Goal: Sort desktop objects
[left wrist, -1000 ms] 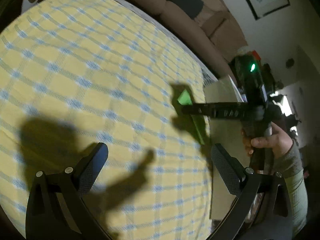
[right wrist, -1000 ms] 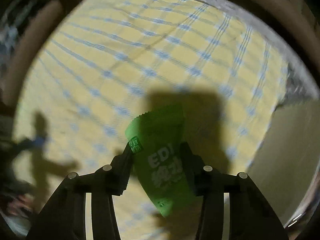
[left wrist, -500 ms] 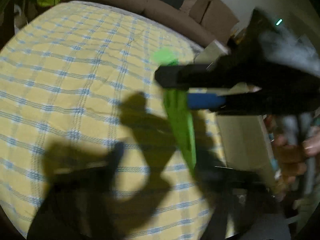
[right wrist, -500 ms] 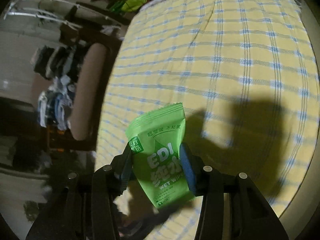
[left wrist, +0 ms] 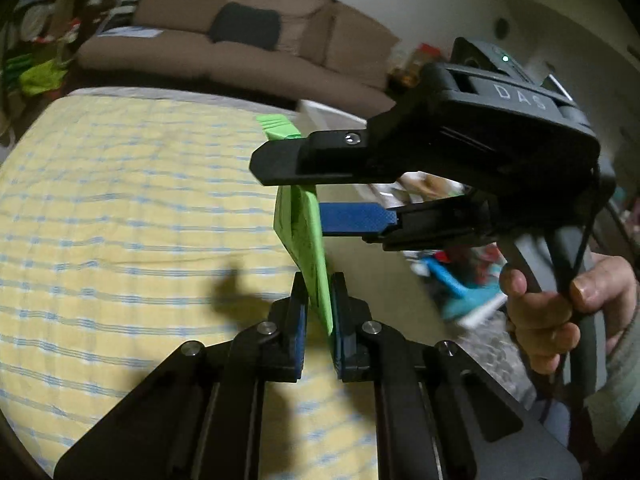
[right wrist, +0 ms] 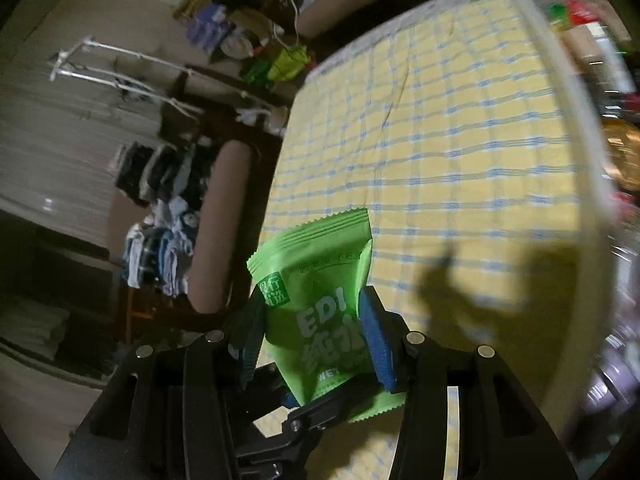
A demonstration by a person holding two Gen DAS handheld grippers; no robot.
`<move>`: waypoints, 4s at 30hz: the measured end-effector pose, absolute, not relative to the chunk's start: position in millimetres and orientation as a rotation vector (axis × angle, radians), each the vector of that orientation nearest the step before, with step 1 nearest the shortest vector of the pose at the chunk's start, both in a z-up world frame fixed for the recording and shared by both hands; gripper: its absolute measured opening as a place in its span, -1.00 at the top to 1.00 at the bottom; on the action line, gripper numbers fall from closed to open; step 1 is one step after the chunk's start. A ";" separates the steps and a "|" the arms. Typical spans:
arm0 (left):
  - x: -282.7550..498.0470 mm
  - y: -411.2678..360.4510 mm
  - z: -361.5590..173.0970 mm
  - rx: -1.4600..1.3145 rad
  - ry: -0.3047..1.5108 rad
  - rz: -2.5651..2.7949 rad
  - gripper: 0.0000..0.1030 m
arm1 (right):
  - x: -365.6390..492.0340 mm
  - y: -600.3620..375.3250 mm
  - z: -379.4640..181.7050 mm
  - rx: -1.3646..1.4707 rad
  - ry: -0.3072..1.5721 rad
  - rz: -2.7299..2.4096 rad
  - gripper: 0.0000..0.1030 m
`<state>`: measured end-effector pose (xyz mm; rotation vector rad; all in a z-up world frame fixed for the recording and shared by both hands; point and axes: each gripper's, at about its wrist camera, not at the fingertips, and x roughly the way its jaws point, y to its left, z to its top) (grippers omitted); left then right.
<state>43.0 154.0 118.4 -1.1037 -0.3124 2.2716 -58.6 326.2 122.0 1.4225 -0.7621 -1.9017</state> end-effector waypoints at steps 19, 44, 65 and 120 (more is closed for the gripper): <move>41.7 490.3 145.3 -1.195 -0.228 1.850 0.74 | 25.5 637.6 169.9 1.440 -0.912 -2.362 0.06; 61.6 453.1 153.0 -1.215 -0.015 2.016 0.22 | 25.8 630.9 140.9 1.432 -0.643 -2.512 0.02; 84.6 353.4 185.7 -1.158 -0.091 2.279 -1.00 | 82.2 563.0 160.1 1.319 -0.258 -2.777 -0.62; 47.4 26.3 60.9 -1.325 -0.084 2.723 -1.00 | 45.0 225.2 73.9 1.142 0.039 -2.712 -0.99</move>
